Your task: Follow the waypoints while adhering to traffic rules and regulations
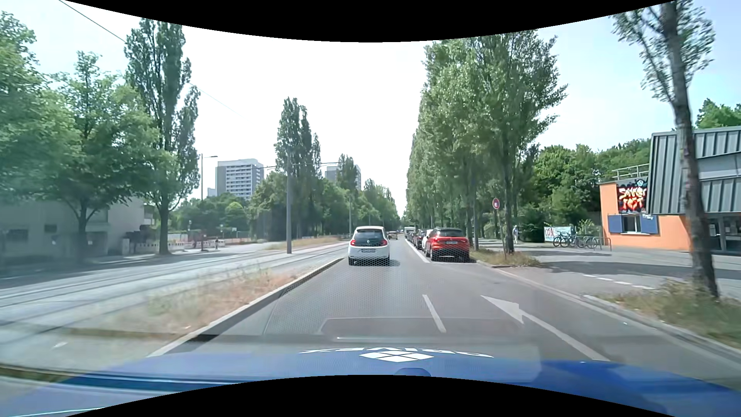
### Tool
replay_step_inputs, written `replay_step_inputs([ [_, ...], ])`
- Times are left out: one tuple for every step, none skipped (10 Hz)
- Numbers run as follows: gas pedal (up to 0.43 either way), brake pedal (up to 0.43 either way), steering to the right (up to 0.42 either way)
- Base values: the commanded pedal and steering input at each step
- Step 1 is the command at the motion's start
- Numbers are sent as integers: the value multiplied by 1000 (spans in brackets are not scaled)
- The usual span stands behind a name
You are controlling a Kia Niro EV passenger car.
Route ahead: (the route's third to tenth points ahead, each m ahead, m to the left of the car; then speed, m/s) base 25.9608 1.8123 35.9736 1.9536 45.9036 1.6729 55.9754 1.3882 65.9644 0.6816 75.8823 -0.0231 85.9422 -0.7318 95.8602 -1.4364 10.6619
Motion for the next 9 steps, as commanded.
replay_step_inputs([
  [169,0,-3],
  [169,0,-2],
  [169,0,-2],
  [169,0,-2],
  [169,0,-2],
  [169,0,-2],
  [169,0,-2],
  [169,0,-2],
  [169,0,-2],
])
